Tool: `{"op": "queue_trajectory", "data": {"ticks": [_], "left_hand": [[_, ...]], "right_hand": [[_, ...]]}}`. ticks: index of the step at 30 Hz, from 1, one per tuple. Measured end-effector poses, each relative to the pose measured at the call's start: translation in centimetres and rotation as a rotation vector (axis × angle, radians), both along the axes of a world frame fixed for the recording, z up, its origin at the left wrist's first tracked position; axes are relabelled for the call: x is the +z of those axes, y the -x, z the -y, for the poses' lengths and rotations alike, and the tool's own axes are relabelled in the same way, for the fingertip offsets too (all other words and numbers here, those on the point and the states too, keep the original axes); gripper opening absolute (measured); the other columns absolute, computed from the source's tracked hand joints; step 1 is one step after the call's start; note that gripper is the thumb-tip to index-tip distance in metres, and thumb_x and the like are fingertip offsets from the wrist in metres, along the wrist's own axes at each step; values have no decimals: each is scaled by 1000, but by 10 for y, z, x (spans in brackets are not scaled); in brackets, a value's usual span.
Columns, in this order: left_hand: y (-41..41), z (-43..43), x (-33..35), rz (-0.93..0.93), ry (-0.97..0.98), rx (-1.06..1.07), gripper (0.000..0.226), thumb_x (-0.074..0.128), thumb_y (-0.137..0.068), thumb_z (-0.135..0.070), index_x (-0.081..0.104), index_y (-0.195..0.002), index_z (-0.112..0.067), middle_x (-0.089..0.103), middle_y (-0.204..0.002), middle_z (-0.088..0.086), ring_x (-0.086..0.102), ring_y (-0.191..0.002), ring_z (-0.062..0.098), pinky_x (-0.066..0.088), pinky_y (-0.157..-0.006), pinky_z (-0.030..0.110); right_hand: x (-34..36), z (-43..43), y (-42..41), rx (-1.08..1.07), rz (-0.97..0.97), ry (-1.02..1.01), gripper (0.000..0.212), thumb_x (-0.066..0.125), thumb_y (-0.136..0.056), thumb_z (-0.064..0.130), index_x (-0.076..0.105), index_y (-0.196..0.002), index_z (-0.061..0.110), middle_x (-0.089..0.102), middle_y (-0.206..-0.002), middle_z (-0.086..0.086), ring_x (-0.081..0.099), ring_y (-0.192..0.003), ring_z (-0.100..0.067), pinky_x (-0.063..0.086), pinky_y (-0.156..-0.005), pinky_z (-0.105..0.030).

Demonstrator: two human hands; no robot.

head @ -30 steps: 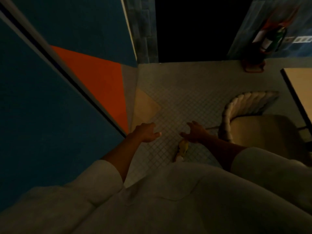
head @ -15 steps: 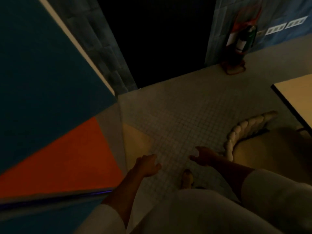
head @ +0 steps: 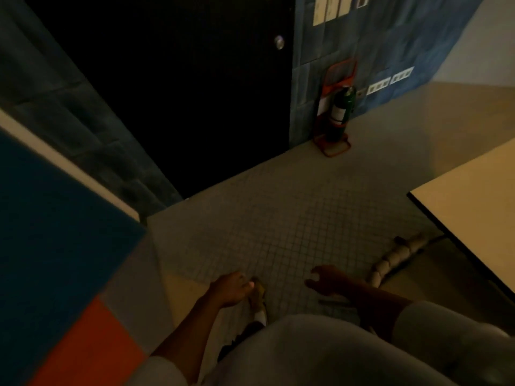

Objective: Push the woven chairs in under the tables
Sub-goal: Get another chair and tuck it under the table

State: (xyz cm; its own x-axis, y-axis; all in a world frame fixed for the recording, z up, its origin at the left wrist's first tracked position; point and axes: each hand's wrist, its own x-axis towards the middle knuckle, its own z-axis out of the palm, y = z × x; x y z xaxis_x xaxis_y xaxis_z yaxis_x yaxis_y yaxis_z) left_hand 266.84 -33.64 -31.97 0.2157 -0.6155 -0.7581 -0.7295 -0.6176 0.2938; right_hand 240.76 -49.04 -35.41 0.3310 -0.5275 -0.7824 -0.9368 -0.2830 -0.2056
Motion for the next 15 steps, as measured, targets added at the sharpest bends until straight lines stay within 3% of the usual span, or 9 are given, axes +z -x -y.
{"op": "queue_trajectory", "data": {"ticks": [5, 9, 15], "left_hand": [[-55, 124, -8, 5, 59, -173, 77, 47, -94, -71, 42, -154, -23, 45, -158, 1, 46, -142, 24, 38, -115, 41], [-75, 243, 11, 32, 134, -422, 81, 41, -85, -80, 49, -147, -29, 55, -150, 1, 53, -136, 24, 42, -112, 43], [-61, 399, 31, 83, 268, -765, 75, 42, -89, -77, 53, -144, -27, 57, -147, 7, 52, -135, 30, 41, -113, 45]], "right_hand": [[12, 79, -29, -269, -13, 79, 88, 52, -92, 76, 39, -158, 19, 37, -164, -8, 41, -146, -28, 37, -119, -44], [37, 147, -54, -526, 88, 168, 101, 44, -80, 92, 43, -154, 24, 45, -160, -3, 45, -144, -27, 39, -117, -52], [57, 218, -49, -676, 61, 327, 105, 35, -76, 98, 49, -150, 26, 45, -159, -1, 40, -147, -28, 30, -119, -60]]}}
